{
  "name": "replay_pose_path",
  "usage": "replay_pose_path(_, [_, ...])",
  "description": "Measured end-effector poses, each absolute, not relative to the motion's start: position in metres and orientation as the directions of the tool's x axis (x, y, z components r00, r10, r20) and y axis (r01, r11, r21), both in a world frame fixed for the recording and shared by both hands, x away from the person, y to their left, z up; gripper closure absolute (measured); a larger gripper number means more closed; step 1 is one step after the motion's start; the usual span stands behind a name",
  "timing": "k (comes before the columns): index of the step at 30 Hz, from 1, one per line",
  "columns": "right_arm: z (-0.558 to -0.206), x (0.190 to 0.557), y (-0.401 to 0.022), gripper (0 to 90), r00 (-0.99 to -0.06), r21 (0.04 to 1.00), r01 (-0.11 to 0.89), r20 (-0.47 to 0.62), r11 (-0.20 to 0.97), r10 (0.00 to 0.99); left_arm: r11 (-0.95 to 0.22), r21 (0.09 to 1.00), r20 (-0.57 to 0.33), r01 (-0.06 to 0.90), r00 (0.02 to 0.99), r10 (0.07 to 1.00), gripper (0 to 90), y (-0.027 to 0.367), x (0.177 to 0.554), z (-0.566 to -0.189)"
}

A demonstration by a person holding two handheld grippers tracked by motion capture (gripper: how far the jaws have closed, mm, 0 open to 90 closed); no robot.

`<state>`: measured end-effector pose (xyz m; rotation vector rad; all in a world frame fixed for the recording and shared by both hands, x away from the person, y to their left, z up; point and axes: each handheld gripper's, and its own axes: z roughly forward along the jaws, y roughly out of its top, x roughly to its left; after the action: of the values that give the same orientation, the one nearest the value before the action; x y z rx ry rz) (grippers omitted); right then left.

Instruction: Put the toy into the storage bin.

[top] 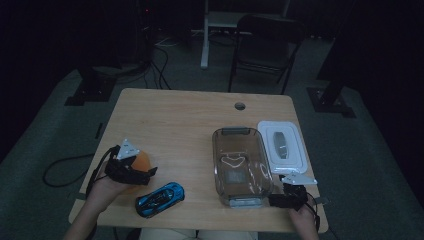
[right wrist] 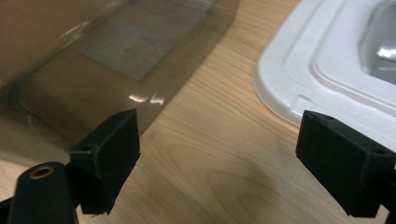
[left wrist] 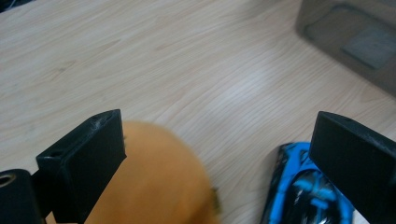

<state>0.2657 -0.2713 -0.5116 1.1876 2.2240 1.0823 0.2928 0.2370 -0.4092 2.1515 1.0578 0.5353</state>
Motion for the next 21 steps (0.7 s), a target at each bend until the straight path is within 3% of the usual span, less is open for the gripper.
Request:
replay_pose_path(10, [-0.511, 0.267, -0.235, 12.0, -0.641, 0.794, 0.485, 0.037, 0.367, 0.767, -0.376, 0.713, 0.05, 0.592, 0.491, 0.869, 4.3, 0.281, 0.291, -0.422])
replay_pose_path(21, [-0.511, 0.272, -0.216, 11.7, -0.653, 0.811, 0.458, 0.029, 0.364, 0.757, -0.322, 0.705, 0.003, 0.632, 0.451, 0.892, 4.2, 0.296, 0.295, -0.441])
